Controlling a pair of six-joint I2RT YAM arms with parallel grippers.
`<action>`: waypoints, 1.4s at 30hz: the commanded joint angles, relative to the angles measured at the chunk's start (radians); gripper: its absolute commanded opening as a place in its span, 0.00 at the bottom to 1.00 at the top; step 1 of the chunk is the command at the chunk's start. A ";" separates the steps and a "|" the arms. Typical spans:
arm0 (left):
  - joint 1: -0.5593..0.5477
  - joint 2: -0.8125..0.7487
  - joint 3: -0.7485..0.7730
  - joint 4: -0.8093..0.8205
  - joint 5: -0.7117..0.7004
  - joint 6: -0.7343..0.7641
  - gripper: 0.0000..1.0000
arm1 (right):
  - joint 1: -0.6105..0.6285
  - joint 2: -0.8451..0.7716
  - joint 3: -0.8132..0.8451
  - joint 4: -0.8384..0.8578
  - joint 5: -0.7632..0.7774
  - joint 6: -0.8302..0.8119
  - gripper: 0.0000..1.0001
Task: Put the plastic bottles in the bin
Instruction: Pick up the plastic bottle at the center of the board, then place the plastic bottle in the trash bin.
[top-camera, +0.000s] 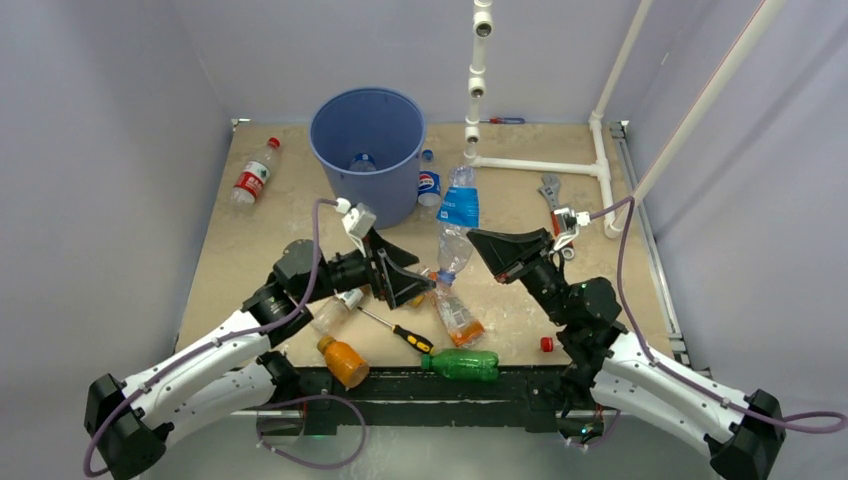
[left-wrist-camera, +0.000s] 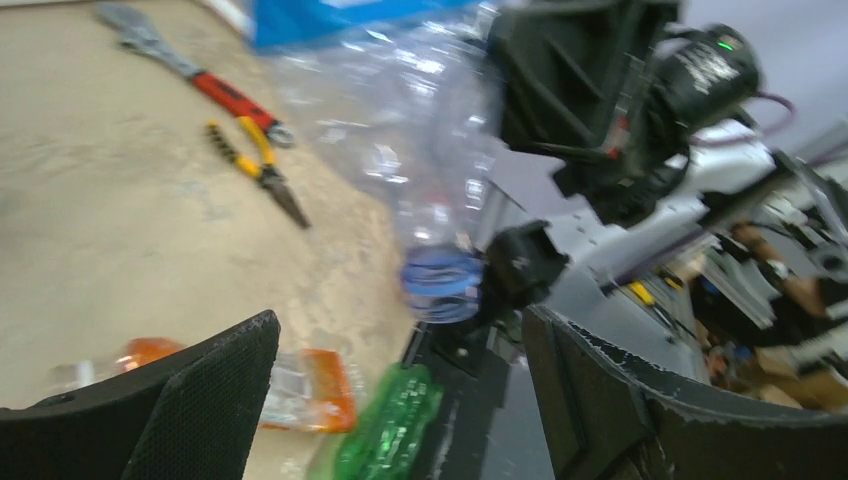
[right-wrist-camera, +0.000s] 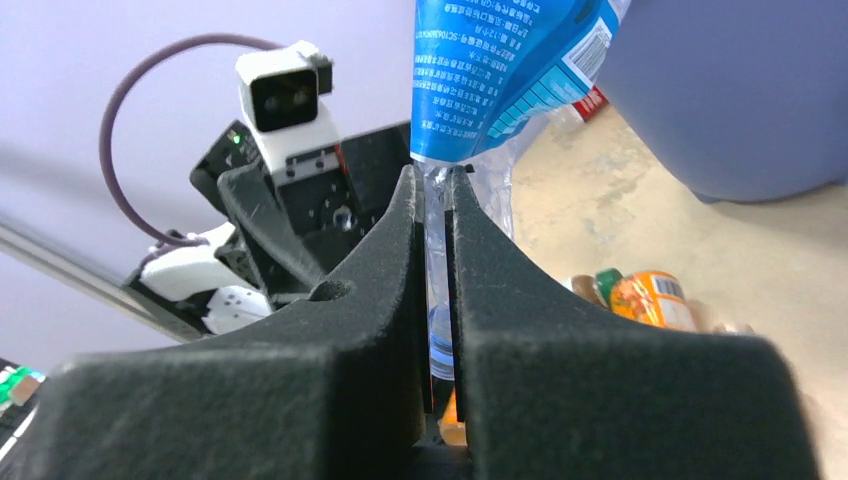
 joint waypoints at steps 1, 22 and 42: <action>-0.096 0.001 0.028 0.106 0.032 0.045 0.91 | -0.001 0.033 -0.010 0.213 -0.051 0.070 0.00; -0.123 0.087 0.049 0.237 -0.034 0.005 0.76 | 0.000 0.091 -0.014 0.275 -0.079 0.106 0.00; -0.149 0.017 0.136 -0.040 -0.107 0.189 0.00 | 0.000 -0.027 0.101 -0.111 -0.102 -0.041 0.73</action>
